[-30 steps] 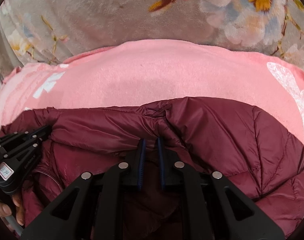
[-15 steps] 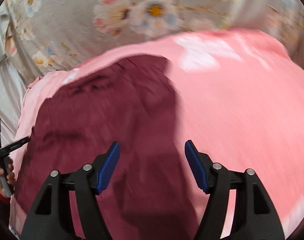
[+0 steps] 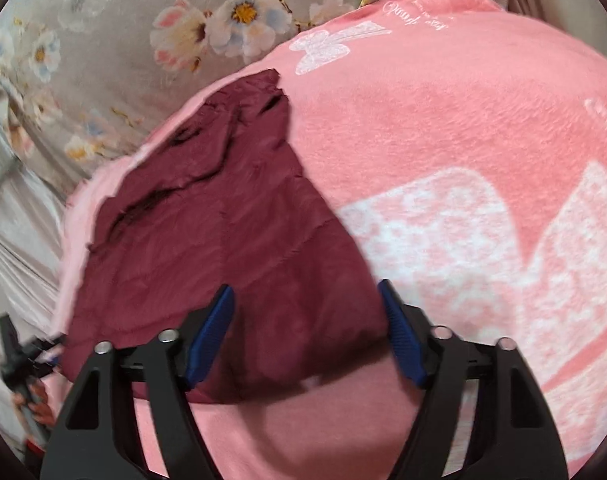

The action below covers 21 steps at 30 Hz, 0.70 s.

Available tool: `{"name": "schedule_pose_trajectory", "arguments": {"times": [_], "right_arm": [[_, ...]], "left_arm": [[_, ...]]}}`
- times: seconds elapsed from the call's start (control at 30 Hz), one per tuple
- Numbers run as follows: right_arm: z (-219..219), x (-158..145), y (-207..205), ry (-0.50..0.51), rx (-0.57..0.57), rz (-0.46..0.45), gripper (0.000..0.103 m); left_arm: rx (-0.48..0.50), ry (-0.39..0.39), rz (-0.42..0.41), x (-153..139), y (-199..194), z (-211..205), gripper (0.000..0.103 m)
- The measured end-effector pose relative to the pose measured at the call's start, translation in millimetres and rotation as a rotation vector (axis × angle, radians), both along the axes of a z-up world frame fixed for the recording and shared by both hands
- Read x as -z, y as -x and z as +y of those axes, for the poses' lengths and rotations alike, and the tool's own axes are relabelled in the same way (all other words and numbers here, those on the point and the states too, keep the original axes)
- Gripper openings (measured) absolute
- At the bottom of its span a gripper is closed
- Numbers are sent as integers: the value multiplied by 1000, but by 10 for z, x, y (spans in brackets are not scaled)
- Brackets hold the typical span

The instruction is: Fold large clothes

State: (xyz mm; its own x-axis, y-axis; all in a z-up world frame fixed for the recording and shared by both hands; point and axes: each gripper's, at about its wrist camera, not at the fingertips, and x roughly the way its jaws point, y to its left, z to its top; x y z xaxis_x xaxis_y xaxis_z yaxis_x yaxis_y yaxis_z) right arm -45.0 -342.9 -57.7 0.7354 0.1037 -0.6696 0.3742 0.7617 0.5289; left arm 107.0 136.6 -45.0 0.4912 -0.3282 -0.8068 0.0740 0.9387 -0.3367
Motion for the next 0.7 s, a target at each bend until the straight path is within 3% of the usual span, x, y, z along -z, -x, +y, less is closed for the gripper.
{"name": "schedule_pose_trajectory", "arguments": {"times": [0.03, 0.07, 0.13, 0.2, 0.37, 0.47, 0.7], "right_arm": [[12, 13, -21, -18, 5, 1, 35], [35, 21, -13, -28, 10, 1, 19], [78, -6, 70, -50, 28, -28, 10], [135, -91, 199, -51, 30, -55, 6], [324, -431, 606, 40, -13, -107, 4], [467, -676, 974, 93, -65, -150, 4], [661, -1610, 2031, 201, -120, -371, 4]], "left_arm": [[1, -14, -4, 2, 27, -37, 47], [8, -26, -3, 6, 31, -75, 41], [27, -46, -11, -24, 95, -140, 12], [38, -46, -14, -84, 161, -137, 5], [60, -11, -68, -434, 502, 9, 3], [92, 13, -110, -703, 902, 164, 2], [123, 78, -257, -1468, 1906, 523, 2]]}}
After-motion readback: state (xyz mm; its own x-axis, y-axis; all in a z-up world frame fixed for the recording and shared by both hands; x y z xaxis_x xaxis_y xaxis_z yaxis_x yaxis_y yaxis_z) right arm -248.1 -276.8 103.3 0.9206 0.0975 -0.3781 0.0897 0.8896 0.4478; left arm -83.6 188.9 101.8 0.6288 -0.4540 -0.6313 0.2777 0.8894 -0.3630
